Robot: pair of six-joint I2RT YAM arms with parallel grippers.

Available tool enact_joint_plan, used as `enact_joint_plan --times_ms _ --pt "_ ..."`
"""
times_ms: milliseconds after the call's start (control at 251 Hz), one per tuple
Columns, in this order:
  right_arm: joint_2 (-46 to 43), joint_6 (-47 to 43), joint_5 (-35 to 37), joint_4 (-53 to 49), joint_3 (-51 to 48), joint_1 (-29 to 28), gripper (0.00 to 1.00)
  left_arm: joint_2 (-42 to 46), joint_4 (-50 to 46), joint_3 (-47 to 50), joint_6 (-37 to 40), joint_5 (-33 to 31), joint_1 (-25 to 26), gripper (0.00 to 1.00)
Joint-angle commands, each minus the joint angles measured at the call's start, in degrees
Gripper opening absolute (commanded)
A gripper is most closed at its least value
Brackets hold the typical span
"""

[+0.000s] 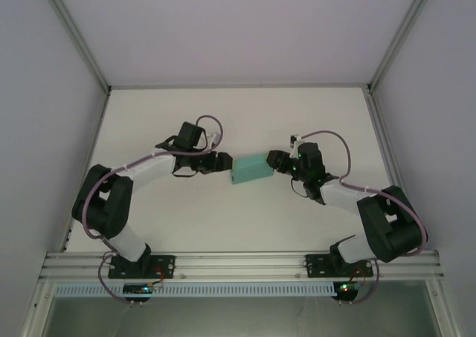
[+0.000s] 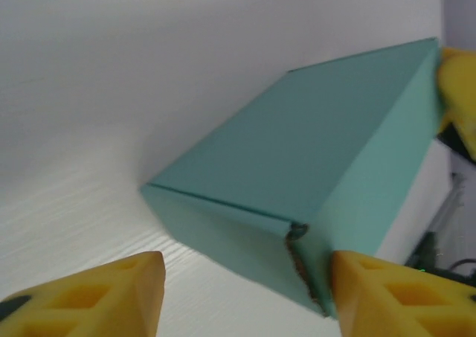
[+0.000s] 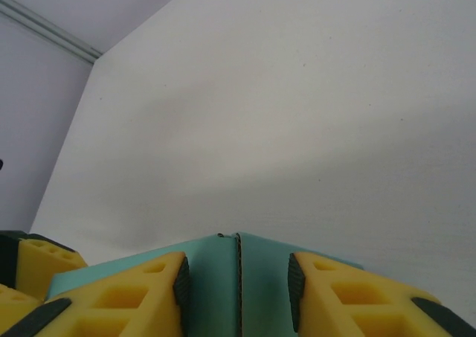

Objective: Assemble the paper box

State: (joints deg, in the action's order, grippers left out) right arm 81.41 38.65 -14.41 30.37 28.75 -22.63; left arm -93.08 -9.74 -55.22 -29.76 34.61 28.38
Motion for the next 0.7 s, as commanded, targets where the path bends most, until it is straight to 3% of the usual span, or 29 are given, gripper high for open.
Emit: enact_joint_plan --times_ms 0,231,307,387,599,694 --pt "4.44 -0.08 -0.31 -12.28 -5.6 1.22 0.37 -2.58 4.95 5.3 -2.93 1.0 -0.3 0.45" --pt "8.86 1.73 -6.07 1.54 -11.6 3.53 0.09 -5.58 9.56 11.01 -4.34 -1.06 -0.26 0.0" --pt "10.53 2.78 -7.61 6.44 -12.64 3.72 0.0 -5.94 9.74 10.92 -3.68 -2.05 -0.29 0.0" --pt "11.48 4.22 -8.57 9.78 -12.86 3.75 0.0 -5.82 9.14 10.34 -3.01 -4.01 -0.08 0.0" --pt "5.58 2.67 -8.71 4.05 -9.26 3.88 0.0 -3.4 1.84 2.11 1.8 -8.2 1.52 0.0" --pt "-0.48 -0.79 -6.41 -7.34 -3.84 3.75 0.05 -2.09 -1.83 -3.37 4.4 -9.25 2.14 0.32"
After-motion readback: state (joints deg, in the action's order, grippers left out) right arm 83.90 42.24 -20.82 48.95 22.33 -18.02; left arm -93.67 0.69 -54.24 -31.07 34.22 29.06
